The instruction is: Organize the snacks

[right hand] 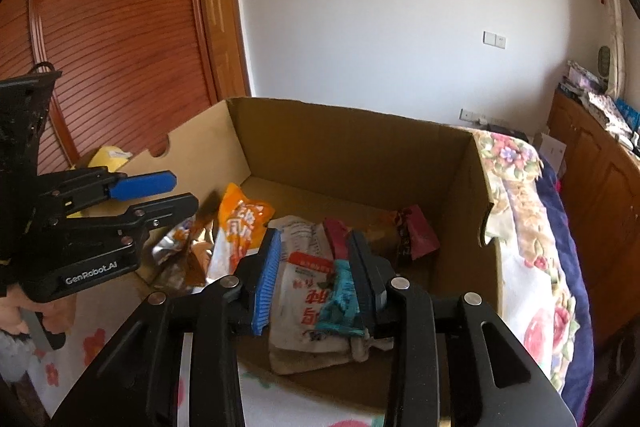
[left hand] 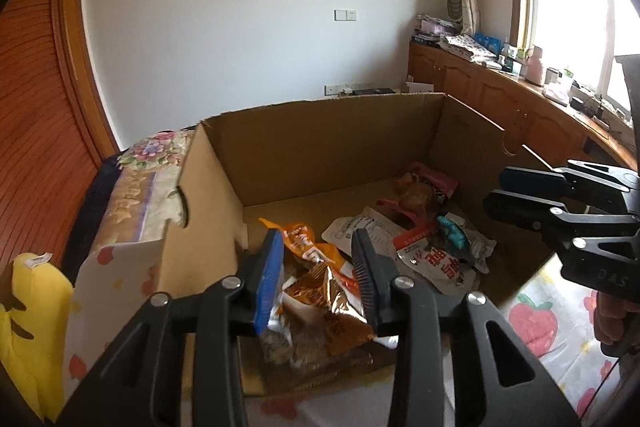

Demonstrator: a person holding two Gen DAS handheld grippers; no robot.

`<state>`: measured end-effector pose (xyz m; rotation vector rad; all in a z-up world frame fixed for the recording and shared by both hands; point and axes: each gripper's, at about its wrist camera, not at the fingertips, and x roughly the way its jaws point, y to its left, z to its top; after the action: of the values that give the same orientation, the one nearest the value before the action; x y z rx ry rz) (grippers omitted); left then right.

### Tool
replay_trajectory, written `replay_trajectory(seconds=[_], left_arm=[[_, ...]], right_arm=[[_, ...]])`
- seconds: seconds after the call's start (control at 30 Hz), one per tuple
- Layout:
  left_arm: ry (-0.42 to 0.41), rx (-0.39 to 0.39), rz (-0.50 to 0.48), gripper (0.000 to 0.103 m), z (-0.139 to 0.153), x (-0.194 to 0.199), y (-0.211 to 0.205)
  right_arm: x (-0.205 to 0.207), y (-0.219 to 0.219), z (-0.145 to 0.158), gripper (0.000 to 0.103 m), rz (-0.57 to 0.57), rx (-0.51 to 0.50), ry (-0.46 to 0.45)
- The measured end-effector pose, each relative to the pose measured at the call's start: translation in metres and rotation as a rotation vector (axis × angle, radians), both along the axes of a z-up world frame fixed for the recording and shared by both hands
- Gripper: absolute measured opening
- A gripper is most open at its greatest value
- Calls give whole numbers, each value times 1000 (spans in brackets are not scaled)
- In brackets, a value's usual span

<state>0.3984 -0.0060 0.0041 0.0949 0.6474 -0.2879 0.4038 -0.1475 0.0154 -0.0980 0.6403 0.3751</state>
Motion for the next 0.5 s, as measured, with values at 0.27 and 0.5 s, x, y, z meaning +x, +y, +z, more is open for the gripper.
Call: replay_trajectory(seconds=[0.27,0.5], left_arm=[[-12,-8,24,35,13,-59,7],[-27,1,13,36,22,-124,3]], right_arm=[[-56,-4,20,35,-23,5,-23],[-119,-12,24,35,-53,15,-25]])
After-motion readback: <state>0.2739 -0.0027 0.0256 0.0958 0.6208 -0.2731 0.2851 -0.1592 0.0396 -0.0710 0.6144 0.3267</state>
